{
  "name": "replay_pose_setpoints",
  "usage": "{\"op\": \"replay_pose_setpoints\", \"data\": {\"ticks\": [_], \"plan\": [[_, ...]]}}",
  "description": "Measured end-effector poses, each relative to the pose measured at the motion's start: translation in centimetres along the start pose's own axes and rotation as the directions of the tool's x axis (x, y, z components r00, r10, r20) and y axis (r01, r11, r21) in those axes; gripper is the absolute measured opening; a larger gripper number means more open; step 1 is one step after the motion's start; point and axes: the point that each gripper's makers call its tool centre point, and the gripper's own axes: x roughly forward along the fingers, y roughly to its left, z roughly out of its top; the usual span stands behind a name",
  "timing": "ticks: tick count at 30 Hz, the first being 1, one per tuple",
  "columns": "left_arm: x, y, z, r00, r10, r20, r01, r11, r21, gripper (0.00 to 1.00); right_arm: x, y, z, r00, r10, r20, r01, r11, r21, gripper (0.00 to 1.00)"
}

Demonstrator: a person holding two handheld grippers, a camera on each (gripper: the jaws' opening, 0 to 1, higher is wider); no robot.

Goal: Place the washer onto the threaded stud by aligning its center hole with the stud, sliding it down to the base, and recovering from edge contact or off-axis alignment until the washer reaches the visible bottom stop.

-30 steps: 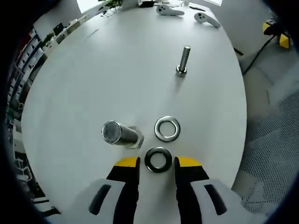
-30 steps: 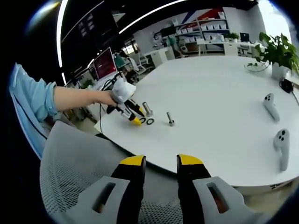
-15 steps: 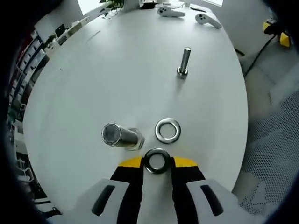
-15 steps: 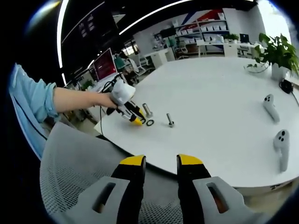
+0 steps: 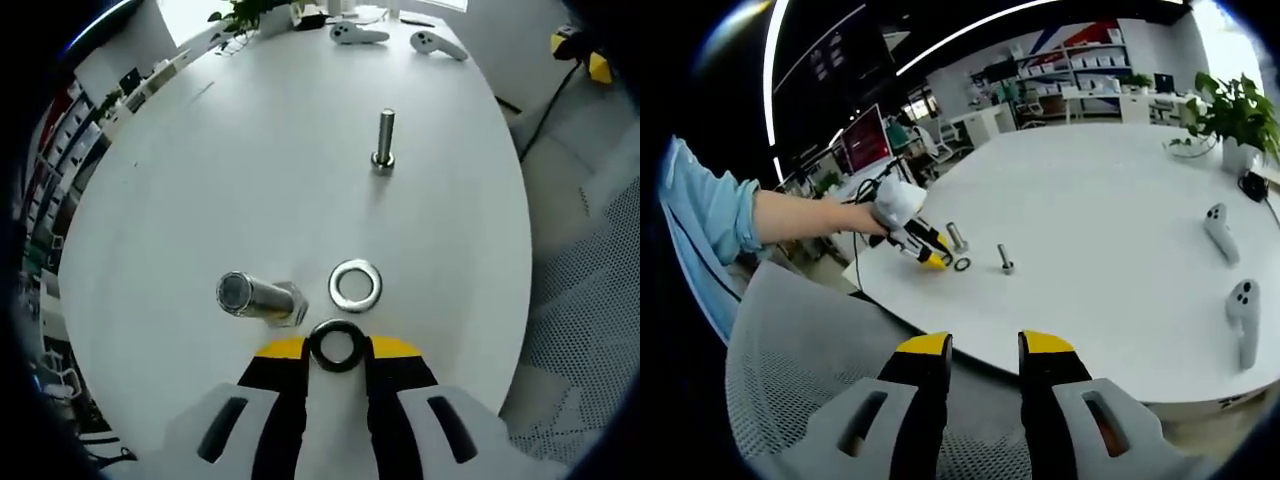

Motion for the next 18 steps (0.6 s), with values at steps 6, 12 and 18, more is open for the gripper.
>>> {"op": "replay_pose_setpoints", "data": {"ticks": [6,12,18], "plan": [[-0.5,0.5,-0.2,1.000,-0.001,-0.003,0.001,1.000,-0.011,0.00,0.0,0.1,0.0,1.000,0.005,0.001,-0.005,1.000,-0.003,0.28],[0.3,0.5,-0.6,1.000,-0.021,0.017,0.022,0.996,-0.092,0.00,0.0,0.0,0.1,1.000,0.003,0.003,-0.003,1.000,-0.001,0.28],[-3.5,2.9,-0.3,0.992,0.052,0.116,-0.037,0.991,-0.126,0.00,0.2,0.2,0.1,1.000,0.011,-0.002,-0.011,1.000,-0.007,0.28]]}}
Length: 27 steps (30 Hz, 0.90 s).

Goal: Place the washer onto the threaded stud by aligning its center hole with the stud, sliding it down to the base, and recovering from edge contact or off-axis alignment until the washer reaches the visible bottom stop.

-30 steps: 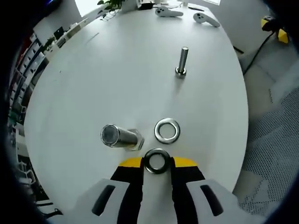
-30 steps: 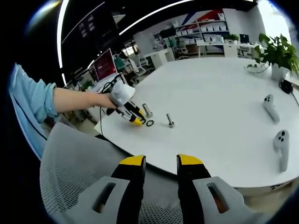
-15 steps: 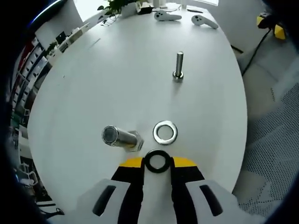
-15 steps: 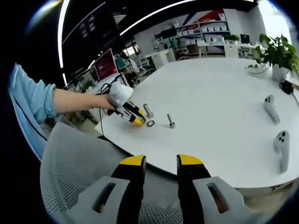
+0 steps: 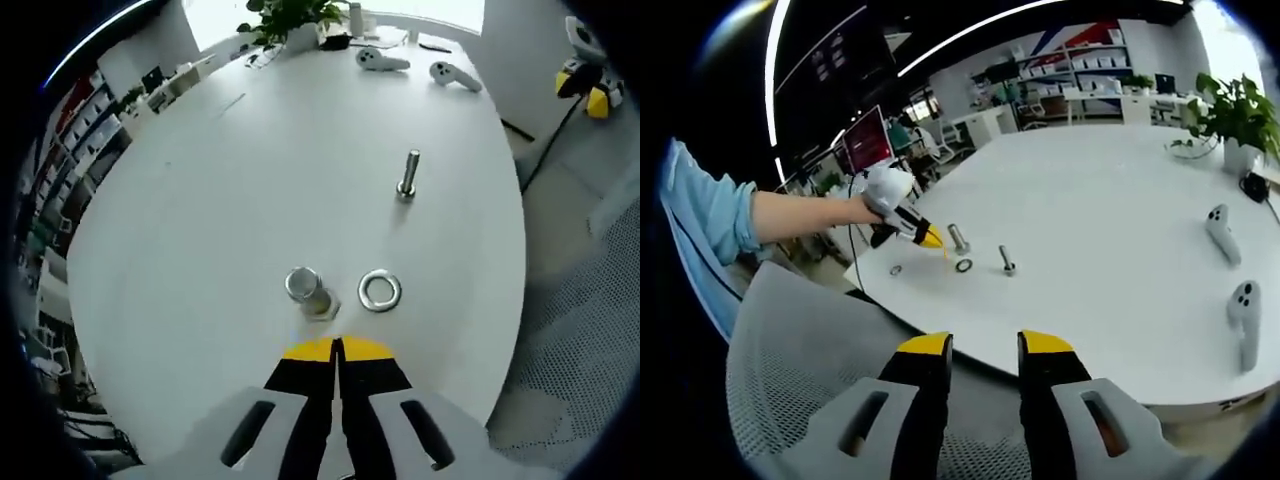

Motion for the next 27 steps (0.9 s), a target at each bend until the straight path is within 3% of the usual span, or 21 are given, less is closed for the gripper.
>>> {"op": "replay_pose_setpoints", "data": {"ticks": [6,10,18,22,27], "plan": [[-2.7,0.5,-2.7,1.000,0.030,-0.008,-0.030,0.999,-0.018,0.00,0.0,0.2,-0.1,1.000,0.010,-0.011,-0.010,1.000,-0.006,0.27],[-3.8,0.5,-4.3,0.999,0.041,-0.023,-0.042,0.999,-0.028,0.06,0.1,0.2,-0.1,1.000,0.010,-0.012,-0.010,1.000,-0.005,0.27],[-5.3,-0.9,-8.7,0.996,0.019,-0.092,-0.025,0.997,-0.066,0.19,0.1,0.3,-0.3,1.000,0.019,-0.022,-0.019,1.000,-0.010,0.27],[-5.5,-1.3,-10.7,0.990,0.017,-0.139,-0.024,0.998,-0.050,0.23,0.1,0.3,-0.3,0.999,0.021,-0.024,-0.021,1.000,-0.010,0.27],[-5.7,-0.9,-12.8,0.982,0.030,-0.185,-0.035,0.999,-0.027,0.15,0.1,0.4,-0.3,0.999,0.022,-0.025,-0.022,1.000,-0.010,0.27]]}}
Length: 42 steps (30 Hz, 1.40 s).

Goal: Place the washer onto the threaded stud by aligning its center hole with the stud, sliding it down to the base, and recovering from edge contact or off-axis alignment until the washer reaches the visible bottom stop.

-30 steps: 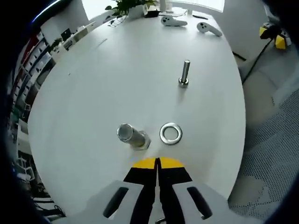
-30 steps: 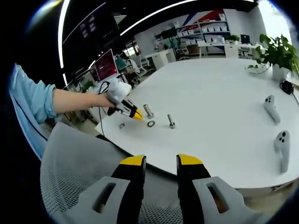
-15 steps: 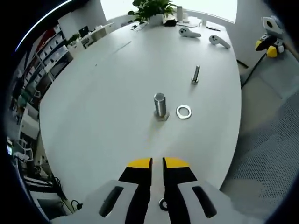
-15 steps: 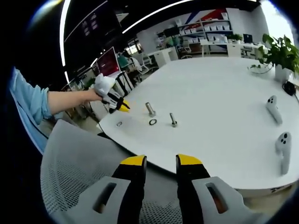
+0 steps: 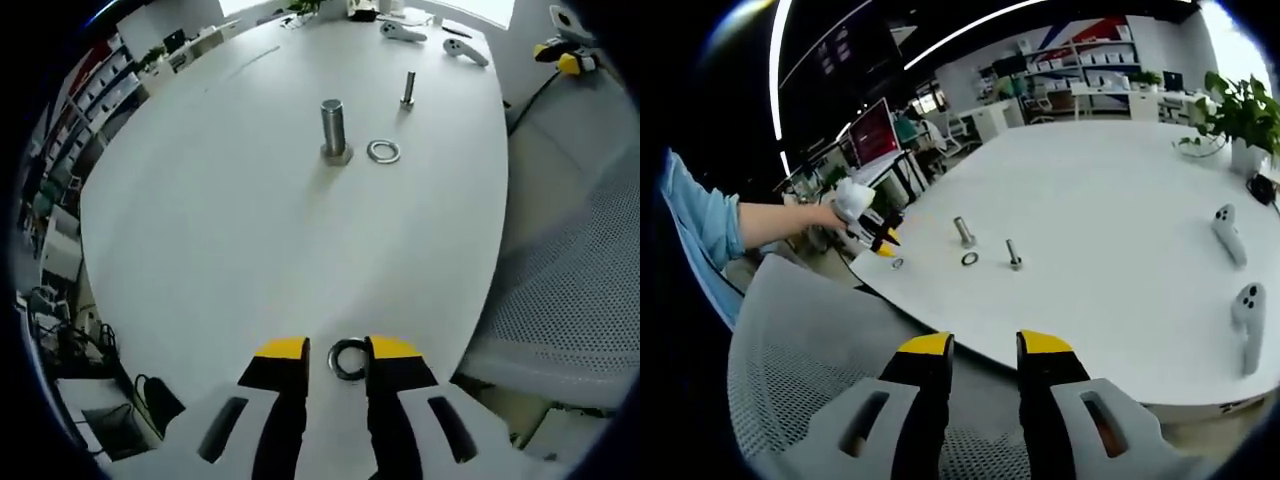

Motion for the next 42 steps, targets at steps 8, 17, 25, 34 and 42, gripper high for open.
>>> {"op": "replay_pose_setpoints", "data": {"ticks": [8,17,25,34,42], "plan": [[1.4,0.3,-1.5,0.999,-0.011,-0.052,0.011,1.000,-0.003,0.10,0.0,-0.1,0.1,1.000,-0.005,0.005,0.005,1.000,0.004,0.27],[2.4,0.0,-1.4,0.996,-0.043,-0.080,0.044,0.999,0.007,0.08,-0.1,-0.1,0.1,1.000,-0.008,0.010,0.008,1.000,0.007,0.27],[2.7,-0.1,-0.2,0.995,-0.049,-0.089,0.050,0.999,0.010,0.03,0.0,-0.2,0.2,1.000,-0.011,0.013,0.011,1.000,0.009,0.27],[4.1,-0.8,3.7,0.997,-0.057,-0.061,0.061,0.997,0.053,0.03,0.0,-0.3,0.2,1.000,-0.014,0.014,0.013,1.000,0.008,0.27],[6.1,-1.3,8.5,0.997,-0.066,-0.051,0.072,0.989,0.132,0.02,0.0,-0.3,0.3,1.000,-0.015,0.017,0.015,1.000,0.010,0.27]]}}
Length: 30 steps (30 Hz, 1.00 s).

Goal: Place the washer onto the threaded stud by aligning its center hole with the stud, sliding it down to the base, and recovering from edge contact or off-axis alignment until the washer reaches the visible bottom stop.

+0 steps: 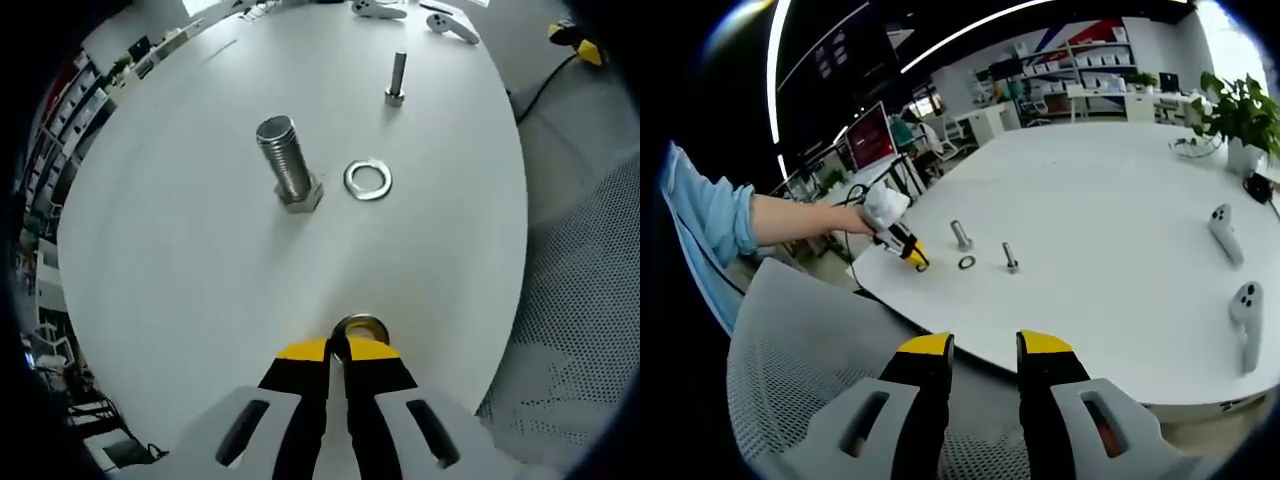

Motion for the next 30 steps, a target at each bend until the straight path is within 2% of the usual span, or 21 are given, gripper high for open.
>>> {"op": "replay_pose_setpoints", "data": {"ticks": [5,18,27,29,30], "plan": [[0.8,0.5,2.0,1.000,0.005,-0.026,-0.004,0.999,0.051,0.02,0.0,0.0,0.0,1.000,-0.002,0.001,0.002,1.000,0.000,0.27],[1.8,1.0,5.2,1.000,0.020,-0.013,-0.019,0.994,0.110,0.02,-0.1,-0.2,0.1,1.000,-0.011,0.008,0.011,1.000,0.007,0.27],[1.7,1.0,5.2,0.999,0.034,-0.004,-0.033,0.994,0.106,0.02,-0.1,-0.2,0.0,1.000,-0.012,0.006,0.011,1.000,0.007,0.27],[1.6,1.1,5.2,0.999,0.032,0.024,-0.034,0.993,0.115,0.03,-0.1,-0.2,0.0,1.000,-0.011,0.004,0.011,1.000,0.007,0.27],[1.6,1.1,5.2,0.999,0.034,0.039,-0.038,0.995,0.092,0.03,-0.1,-0.2,0.0,1.000,-0.010,0.003,0.010,1.000,0.007,0.27]]}}
